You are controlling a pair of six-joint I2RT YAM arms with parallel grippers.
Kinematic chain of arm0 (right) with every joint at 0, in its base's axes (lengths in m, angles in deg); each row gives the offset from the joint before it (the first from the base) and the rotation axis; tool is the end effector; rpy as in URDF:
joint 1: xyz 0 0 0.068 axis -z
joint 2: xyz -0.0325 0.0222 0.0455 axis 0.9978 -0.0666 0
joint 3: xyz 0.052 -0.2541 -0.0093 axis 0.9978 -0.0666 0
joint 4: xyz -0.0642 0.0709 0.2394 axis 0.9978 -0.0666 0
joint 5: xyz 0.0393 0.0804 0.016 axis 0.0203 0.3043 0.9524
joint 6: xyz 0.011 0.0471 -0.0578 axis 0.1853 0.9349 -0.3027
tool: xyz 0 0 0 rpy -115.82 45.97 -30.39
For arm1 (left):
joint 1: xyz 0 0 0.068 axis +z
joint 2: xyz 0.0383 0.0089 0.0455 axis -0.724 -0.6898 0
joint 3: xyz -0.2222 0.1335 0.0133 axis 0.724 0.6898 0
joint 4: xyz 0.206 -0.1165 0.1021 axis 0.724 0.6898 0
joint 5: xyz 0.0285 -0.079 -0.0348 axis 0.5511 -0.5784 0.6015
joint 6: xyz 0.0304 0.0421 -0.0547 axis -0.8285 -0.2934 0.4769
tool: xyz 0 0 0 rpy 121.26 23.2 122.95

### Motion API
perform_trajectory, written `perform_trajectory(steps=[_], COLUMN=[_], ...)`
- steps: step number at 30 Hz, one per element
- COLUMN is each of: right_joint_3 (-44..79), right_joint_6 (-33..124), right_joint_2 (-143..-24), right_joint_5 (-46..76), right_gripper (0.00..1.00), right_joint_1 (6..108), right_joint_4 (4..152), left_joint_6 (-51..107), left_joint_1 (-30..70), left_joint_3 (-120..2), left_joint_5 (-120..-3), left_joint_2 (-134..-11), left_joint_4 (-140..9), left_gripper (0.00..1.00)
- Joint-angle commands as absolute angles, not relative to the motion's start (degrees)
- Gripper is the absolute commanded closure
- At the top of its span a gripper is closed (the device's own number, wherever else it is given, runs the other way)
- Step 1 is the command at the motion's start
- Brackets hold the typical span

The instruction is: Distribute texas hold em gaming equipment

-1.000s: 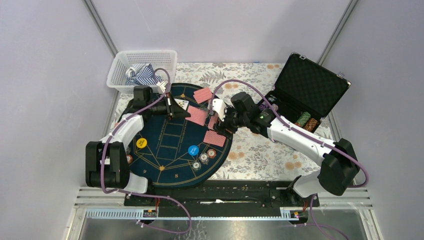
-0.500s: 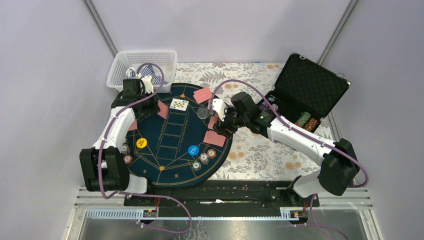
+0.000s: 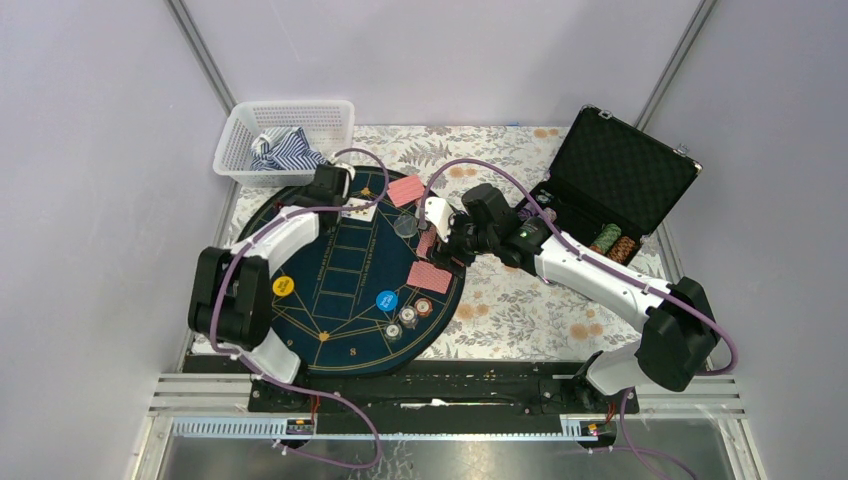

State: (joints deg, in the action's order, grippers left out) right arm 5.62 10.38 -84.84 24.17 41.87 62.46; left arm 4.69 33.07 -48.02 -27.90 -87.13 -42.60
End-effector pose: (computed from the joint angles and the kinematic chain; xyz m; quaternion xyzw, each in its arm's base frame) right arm 0.2352 0.2557 0.2648 -0.5747 0.6637 0.1942 0.4376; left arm 0.3432 -0.0531 0.2001 0.1252 0.9099 0.2023 0.3399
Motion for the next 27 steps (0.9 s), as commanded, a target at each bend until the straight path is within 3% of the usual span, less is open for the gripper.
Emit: perform_trajectory(steps=[1,27], right_joint_3=[6.61,6.17], right_joint_6=[10.65,10.4], right_joint_2=[-82.24,-82.97], right_joint_5=[23.52,23.99], right_gripper=[0.89,0.89], right_joint_1=[41.49,41.74], right_joint_4=[65.77,66.21], left_joint_6=[4.98,16.44], left_joint_1=[31.01,25.49], left_joint_3=[-49.47,-63.3], left_joint_5=[-22.27,-37.35], left_joint_2=[-91.19,-108.39], left_joint_4=[-45.24,-33.99], left_gripper=[1.0,0.98])
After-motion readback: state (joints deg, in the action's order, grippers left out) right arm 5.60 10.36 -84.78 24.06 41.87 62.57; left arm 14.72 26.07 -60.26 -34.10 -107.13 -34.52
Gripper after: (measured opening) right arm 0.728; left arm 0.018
